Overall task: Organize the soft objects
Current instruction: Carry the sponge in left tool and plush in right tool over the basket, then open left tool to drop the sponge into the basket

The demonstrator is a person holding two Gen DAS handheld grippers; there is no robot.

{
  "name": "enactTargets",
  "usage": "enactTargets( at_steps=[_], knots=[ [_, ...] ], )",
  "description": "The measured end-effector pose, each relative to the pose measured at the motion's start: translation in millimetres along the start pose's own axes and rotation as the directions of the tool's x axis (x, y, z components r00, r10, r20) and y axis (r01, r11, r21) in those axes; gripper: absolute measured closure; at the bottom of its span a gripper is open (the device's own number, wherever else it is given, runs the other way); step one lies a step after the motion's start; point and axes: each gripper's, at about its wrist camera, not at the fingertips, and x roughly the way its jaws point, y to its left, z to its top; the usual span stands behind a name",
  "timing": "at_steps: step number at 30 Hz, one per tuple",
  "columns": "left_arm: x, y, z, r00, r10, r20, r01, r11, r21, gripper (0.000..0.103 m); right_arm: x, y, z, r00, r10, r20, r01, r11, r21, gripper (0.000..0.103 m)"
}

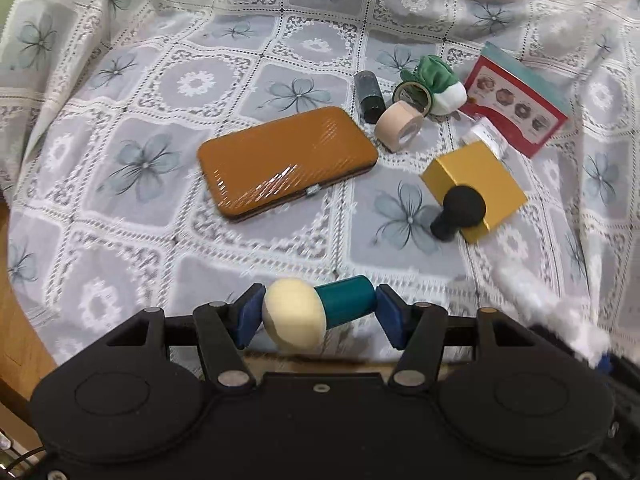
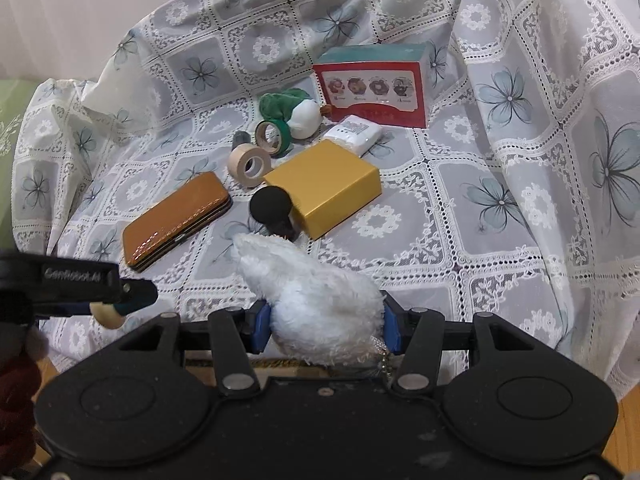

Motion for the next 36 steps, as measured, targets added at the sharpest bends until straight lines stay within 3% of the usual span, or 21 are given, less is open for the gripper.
enactTargets(
  at_steps=[11,23,36],
  knots=[
    [-28,29,-39,0.999,-0.022,-0.025,0.023,0.999,0.036,0.047,-28,25,-21,1.000,-0.003,-0.015,0.002,0.998,-0.062,0.051],
    [-32,42,-78,0.994,-0.042,-0.101,0.050,0.996,0.074,0.047,-41,38,-45,0.997,-0.011,-0.072,0.001,0.991,-0.132,0.051],
    [-26,37,-74,0.994,-0.039,-0.099,0.045,0.997,0.058,0.047,-42,36,-48,0.996,-0.014,-0.092,0.002,0.991,-0.133,0.051]
  ],
)
